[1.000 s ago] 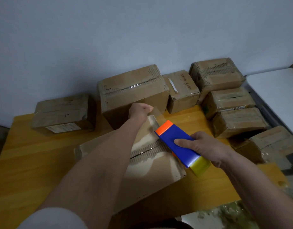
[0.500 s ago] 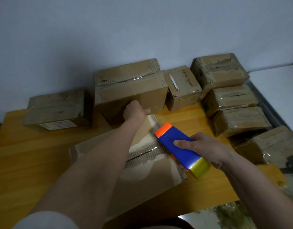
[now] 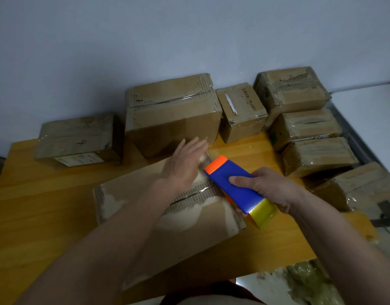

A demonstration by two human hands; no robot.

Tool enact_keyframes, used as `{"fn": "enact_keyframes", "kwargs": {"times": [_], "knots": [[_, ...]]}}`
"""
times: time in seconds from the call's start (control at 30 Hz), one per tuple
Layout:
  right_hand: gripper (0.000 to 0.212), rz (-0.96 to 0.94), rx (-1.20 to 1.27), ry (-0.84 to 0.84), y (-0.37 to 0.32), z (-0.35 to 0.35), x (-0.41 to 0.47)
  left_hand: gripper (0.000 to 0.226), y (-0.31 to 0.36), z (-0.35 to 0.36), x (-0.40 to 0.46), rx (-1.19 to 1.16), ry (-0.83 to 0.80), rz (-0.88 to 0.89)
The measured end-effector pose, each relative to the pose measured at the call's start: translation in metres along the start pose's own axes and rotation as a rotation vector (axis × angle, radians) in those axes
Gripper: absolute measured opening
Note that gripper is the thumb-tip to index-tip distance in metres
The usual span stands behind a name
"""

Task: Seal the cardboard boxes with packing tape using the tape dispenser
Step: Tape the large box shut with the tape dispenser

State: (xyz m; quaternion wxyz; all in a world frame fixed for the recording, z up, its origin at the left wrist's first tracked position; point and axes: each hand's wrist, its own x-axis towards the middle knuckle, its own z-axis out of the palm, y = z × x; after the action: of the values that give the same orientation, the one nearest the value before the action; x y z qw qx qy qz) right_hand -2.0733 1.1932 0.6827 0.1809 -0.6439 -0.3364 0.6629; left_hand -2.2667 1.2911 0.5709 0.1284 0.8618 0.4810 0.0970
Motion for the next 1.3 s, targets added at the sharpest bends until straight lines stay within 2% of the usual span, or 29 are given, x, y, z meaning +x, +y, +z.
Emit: {"fn": "enact_keyframes", "kwargs": {"times": [0.07,0.13,0.27,0.53,0.67,0.73,0.83,0.87,0.97,1.13,1.3], "knots": [[0.039,0.001,-0.019,0.022,0.0,0.0,-0.001,0.055,-0.006,0.001,-0.017,0.099,-0.111,0.114],[0.037,-0.013,-0.019,0.039,0.0,0.001,-0.002,0.056,-0.007,-0.001,-0.024,0.16,-0.192,0.078],[0.037,-0.054,-0.109,0.087,0.007,0.006,-0.008,0.053,0.001,-0.004,-0.025,0.218,-0.257,-0.016],[0.047,-0.077,-0.196,0.125,0.079,0.006,-0.051,0.053,0.009,-0.01,-0.024,0.248,-0.279,-0.072],[0.043,-0.086,-0.196,0.173,0.087,0.004,-0.047,0.055,0.021,-0.01,-0.026,0.263,-0.297,-0.122],[0.041,-0.064,-0.183,0.15,0.089,0.002,-0.048,0.055,0.028,-0.011,-0.034,0.297,-0.29,-0.056],[0.04,-0.031,-0.101,0.092,0.094,-0.002,-0.051,0.054,0.043,-0.002,-0.058,0.336,-0.299,0.195],[0.04,-0.028,-0.08,0.084,0.094,-0.003,-0.052,0.054,0.049,0.003,-0.068,0.301,-0.316,0.228],[0.045,-0.024,-0.071,0.061,0.094,-0.005,-0.051,0.056,0.057,0.013,-0.083,0.225,-0.362,0.17],[0.053,-0.052,-0.081,0.064,0.094,0.002,-0.054,0.057,0.062,0.017,-0.088,0.28,-0.32,0.102],[0.051,-0.125,-0.068,0.098,0.098,0.004,-0.062,0.055,0.065,0.016,-0.085,0.267,-0.311,0.066]]}}
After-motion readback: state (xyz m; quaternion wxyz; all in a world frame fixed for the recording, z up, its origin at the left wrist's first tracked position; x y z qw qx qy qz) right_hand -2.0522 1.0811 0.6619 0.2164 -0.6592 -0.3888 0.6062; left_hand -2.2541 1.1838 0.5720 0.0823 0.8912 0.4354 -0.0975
